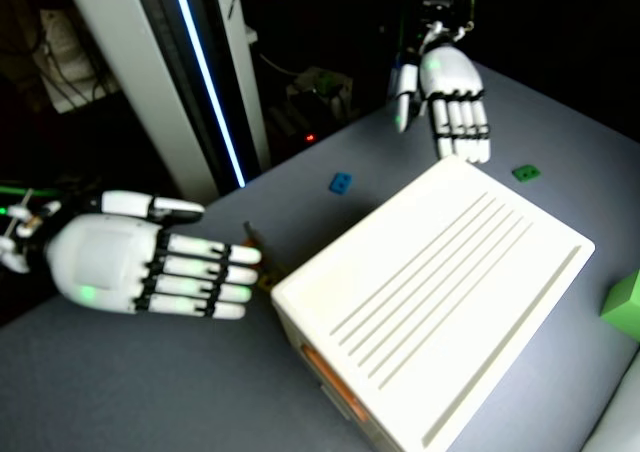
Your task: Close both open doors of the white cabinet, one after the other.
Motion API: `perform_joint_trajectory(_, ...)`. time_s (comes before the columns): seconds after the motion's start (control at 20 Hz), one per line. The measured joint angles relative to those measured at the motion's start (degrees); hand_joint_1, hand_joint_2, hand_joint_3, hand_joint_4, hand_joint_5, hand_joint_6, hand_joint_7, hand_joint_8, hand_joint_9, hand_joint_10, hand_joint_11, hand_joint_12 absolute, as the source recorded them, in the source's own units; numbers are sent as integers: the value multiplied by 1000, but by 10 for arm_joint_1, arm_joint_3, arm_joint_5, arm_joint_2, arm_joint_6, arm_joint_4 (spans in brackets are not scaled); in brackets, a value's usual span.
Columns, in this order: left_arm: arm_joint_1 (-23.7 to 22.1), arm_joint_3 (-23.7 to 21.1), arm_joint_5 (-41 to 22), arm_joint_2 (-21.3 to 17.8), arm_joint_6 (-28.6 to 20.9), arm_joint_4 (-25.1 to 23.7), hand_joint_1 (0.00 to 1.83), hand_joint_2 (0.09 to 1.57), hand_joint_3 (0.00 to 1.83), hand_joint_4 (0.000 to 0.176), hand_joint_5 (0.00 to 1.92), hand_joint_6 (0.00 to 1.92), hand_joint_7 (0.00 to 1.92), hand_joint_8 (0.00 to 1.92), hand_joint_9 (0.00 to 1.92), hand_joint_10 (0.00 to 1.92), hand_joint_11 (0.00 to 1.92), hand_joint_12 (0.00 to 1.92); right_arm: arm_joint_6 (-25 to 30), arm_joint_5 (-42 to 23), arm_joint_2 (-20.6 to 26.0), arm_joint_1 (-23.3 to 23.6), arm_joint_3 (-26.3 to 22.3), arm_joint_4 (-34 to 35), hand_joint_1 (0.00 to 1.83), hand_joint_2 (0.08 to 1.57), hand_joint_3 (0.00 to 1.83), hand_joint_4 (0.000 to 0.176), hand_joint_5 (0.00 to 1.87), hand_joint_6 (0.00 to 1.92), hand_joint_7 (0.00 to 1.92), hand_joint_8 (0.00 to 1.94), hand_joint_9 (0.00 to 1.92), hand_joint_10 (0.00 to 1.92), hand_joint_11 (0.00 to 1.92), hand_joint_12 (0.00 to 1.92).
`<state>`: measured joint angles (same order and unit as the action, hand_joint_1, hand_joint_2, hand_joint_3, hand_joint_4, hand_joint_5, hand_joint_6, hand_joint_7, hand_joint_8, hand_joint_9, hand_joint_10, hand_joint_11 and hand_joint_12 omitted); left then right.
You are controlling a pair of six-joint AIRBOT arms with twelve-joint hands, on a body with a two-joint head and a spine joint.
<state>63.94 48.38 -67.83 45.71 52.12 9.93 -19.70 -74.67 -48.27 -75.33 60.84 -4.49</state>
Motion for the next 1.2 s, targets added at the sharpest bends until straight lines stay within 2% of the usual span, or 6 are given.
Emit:
perform_joint_trajectory(0.05, 4, 0, -7, -1, 0, 2, 0, 1485, 0, 8, 0, 0, 0, 0, 0, 0, 0, 178, 0, 2, -3, 5, 2, -1, 0, 1444, 9, 0, 15, 0, 5, 0, 0, 0, 35, 0)
perform_joint_trajectory(0.1, 7, -4, -12, 0, 0, 9, 0, 1472, 0, 0, 18, 1, 14, 0, 26, 1, 0, 323, 0, 3, -5, 9, 2, -4, 0, 1444, 7, 0, 28, 6, 4, 1, 0, 0, 22, 0)
perform_joint_trajectory(0.25, 15, -5, -21, 0, 0, 13, 0, 1447, 0, 0, 30, 6, 37, 6, 51, 6, 0, 385, 0, 9, -12, 23, 3, -14, 0, 1442, 4, 12, 24, 3, 12, 4, 0, 0, 24, 1)
perform_joint_trajectory(0.6, 20, -6, -29, 0, 1, 16, 0, 1465, 3, 0, 36, 1, 47, 2, 66, 3, 0, 389, 0, 17, -30, 54, 8, -33, 0, 1465, 11, 0, 3, 0, 0, 0, 0, 0, 16, 6)
perform_joint_trajectory(0.65, 20, -6, -30, 0, 1, 17, 0, 1463, 0, 0, 63, 0, 81, 0, 98, 0, 0, 486, -1, 18, -34, 59, 9, -40, 0, 1465, 9, 3, 0, 0, 3, 1, 0, 0, 29, 11)
perform_joint_trajectory(1.2, 21, -7, -34, 0, 1, 16, 0, 1466, 1, 0, 54, 5, 57, 5, 79, 5, 0, 457, -1, 45, -72, 127, 34, -76, 0, 1490, 11, 0, 0, 0, 0, 0, 0, 0, 25, 2)
